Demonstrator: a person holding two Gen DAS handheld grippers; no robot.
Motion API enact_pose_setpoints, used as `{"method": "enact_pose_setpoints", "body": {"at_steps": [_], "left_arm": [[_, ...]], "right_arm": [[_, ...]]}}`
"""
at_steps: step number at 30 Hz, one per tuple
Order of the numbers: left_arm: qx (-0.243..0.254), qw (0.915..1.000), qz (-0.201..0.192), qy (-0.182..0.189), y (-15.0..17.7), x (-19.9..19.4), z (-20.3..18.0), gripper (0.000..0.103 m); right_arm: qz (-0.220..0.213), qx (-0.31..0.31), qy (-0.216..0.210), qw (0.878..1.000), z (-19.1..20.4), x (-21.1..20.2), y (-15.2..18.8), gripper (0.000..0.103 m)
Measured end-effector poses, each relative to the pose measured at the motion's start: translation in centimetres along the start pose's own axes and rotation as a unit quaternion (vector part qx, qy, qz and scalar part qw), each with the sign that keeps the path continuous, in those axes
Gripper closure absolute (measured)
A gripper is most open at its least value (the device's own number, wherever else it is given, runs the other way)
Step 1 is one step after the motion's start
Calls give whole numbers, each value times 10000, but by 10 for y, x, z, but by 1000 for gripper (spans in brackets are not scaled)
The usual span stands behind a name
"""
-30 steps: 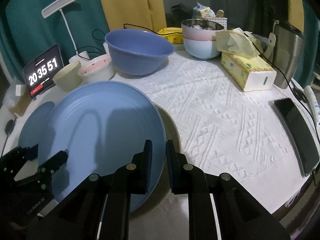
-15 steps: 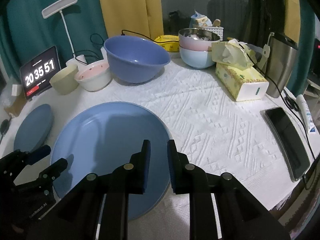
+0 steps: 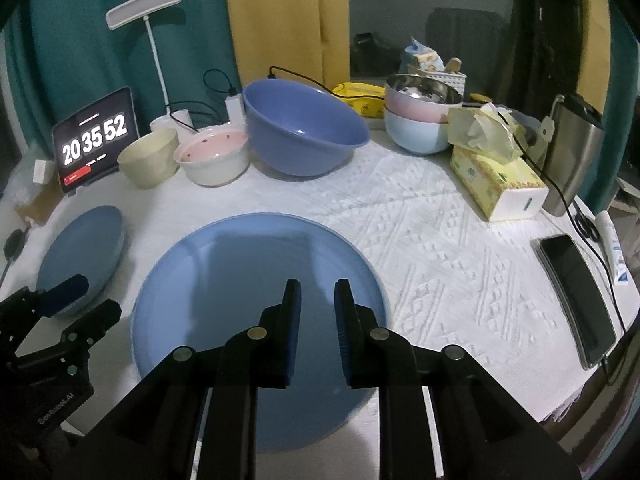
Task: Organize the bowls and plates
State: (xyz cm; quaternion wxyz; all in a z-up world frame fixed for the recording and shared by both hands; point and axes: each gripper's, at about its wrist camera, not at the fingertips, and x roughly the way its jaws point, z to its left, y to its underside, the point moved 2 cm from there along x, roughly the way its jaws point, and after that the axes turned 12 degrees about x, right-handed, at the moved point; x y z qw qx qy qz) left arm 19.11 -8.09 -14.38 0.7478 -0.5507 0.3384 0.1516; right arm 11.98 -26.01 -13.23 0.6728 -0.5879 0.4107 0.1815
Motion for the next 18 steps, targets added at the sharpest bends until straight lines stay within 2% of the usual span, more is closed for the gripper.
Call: {"method": "enact_pose_setpoints", "body": {"at_steps": [18], "left_arm": [[-337,9992,-223,-76,8,-14,51,50]], "right_arm": [[-20,-382,-54,9993,56,4,-9,84]]}}
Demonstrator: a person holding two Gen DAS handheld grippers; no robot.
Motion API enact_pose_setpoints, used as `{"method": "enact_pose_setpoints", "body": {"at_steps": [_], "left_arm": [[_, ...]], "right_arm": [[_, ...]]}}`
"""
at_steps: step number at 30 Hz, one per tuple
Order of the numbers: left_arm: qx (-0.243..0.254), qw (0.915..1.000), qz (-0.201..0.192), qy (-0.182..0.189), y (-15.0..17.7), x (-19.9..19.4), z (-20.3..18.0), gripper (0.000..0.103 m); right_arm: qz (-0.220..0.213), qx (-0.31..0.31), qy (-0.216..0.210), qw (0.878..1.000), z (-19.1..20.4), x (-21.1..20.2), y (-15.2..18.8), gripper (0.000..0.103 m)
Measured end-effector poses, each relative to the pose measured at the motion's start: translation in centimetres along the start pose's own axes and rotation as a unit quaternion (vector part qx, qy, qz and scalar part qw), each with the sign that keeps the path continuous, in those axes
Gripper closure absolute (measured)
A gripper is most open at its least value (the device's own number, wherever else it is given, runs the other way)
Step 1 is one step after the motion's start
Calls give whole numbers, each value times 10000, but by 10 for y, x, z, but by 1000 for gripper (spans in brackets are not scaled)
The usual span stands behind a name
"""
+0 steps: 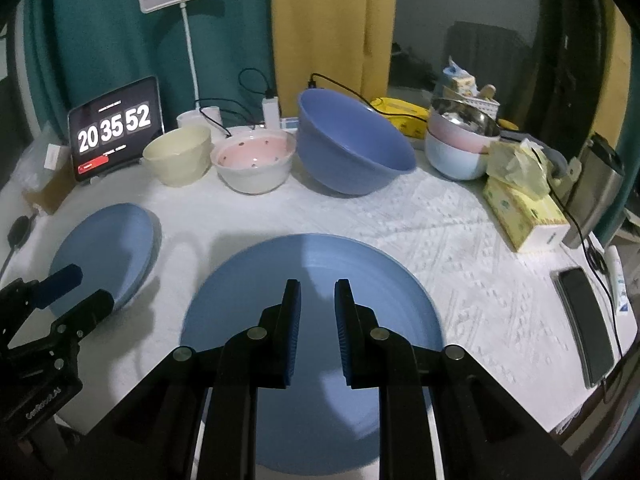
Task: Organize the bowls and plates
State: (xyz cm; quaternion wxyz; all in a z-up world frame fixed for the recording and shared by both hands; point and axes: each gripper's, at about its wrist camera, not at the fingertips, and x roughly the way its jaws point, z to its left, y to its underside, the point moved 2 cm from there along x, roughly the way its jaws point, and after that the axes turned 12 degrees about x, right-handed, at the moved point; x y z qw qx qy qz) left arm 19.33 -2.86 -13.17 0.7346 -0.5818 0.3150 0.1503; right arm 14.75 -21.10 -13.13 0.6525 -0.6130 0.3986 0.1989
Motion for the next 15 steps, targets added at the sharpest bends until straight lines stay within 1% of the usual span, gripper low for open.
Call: {"method": "enact_pose_setpoints", "body": {"at_steps": [1,2,3,9,15], "left_arm": [[-13,10000,-10,-21,0,-1,4,46],[-26,10000,-18,-37,0,-1,7,38],[-54,10000,-38,-47,1,-2,10,36],[-279,9993,-114,-220,2,-7,37,35],[-498,9974,-141,-508,5,-10,64,35]], "right_arm": [[-3,-16,-9,10000,3,1,-1,84],[-8,-42,-16,10000,7,1,-2,84],[-10,-65,-26,10000,10,2,-3,84],[4,-189,-94,9998,27,7,-7,84],[37,-321,-178,9993,46,14,-11,84]]}}
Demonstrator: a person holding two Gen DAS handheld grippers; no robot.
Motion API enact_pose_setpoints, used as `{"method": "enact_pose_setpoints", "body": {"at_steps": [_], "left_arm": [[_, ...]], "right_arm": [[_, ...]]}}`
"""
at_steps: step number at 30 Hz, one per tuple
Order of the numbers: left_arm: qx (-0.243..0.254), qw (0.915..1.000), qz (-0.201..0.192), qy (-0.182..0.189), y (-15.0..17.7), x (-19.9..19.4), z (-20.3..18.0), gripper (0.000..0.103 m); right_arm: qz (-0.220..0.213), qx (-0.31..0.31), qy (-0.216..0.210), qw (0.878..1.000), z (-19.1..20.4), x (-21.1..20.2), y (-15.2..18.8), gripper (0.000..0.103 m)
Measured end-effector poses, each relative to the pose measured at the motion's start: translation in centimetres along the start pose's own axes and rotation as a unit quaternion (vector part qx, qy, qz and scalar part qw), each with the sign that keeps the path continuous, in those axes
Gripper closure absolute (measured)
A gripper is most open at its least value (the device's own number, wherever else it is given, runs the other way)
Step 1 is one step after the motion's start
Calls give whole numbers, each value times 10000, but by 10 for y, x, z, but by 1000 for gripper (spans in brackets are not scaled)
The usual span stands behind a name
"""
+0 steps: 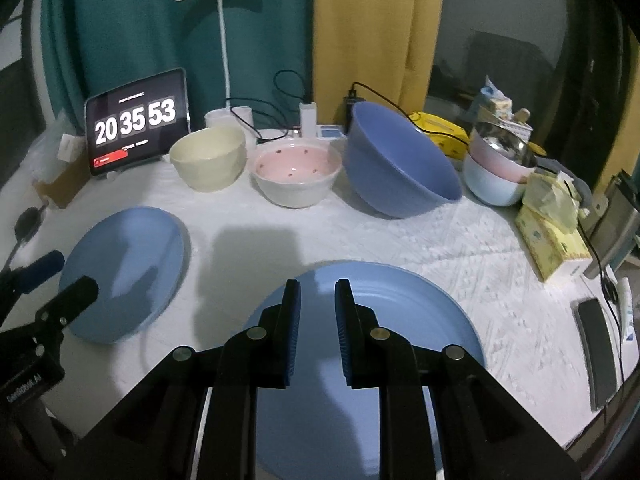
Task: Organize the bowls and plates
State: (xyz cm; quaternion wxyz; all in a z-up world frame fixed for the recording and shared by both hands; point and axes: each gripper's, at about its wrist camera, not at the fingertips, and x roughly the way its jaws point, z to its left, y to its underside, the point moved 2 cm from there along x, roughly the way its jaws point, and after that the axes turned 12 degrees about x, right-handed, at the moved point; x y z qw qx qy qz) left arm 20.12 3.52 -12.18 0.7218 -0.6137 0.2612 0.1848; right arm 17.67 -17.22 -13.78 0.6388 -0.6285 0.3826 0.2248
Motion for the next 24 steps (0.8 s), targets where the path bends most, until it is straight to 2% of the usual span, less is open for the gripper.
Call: {"method": "enact_pose_setpoints", "body": {"at_steps": [8,24], "left_arm": [[-241,9991,125,-322,8,8,41,35],[-624,9960,383,-506,22,35,88,35]], "right_arm": [[126,-183,-207,9995,31,17,-5,83],[519,-555,-376,9964,89,60,-12,83]]}}
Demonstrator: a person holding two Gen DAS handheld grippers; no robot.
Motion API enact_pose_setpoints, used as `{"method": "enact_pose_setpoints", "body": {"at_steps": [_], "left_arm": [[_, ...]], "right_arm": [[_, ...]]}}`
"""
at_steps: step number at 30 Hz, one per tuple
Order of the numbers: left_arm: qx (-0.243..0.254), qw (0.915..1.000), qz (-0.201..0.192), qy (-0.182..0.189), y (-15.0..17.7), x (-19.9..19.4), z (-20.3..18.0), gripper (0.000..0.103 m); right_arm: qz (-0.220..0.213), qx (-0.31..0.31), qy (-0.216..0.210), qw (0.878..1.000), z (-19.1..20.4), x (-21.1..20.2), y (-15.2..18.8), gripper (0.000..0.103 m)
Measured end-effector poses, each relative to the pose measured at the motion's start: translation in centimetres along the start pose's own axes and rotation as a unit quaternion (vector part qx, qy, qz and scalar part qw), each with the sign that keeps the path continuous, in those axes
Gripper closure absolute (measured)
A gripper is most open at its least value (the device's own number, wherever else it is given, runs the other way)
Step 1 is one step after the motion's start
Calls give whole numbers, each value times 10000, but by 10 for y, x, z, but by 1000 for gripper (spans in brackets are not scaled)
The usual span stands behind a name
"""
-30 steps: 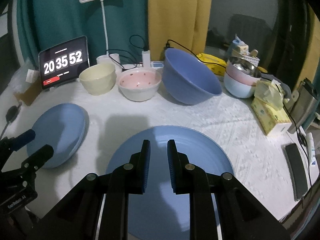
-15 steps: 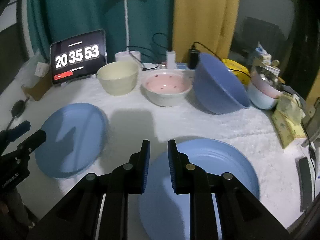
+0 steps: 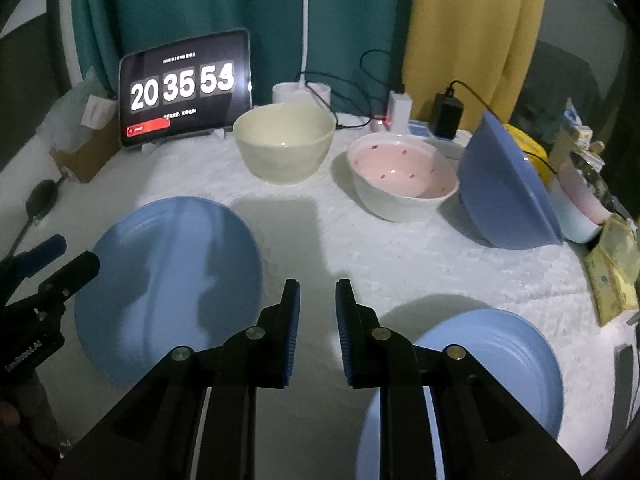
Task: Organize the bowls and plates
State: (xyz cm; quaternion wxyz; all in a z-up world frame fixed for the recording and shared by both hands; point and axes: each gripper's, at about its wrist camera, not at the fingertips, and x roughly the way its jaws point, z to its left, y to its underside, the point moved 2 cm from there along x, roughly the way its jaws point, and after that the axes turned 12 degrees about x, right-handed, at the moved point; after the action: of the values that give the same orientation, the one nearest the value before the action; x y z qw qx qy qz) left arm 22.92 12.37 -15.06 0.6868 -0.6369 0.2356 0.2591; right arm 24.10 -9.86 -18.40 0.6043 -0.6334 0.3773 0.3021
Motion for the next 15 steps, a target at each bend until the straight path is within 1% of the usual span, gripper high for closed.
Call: {"method": "enact_pose_setpoints", "body": {"at_steps": [11,15], "left_arm": [[-282,9979,435,-385,18,36,41,35],[-375,9967,605,-391,23,45,49,35]], "right_arm": [[333,-152,-155,9992,28,32,-2,83],[470,-175,-212,9985,35,42,-2,83]]}}
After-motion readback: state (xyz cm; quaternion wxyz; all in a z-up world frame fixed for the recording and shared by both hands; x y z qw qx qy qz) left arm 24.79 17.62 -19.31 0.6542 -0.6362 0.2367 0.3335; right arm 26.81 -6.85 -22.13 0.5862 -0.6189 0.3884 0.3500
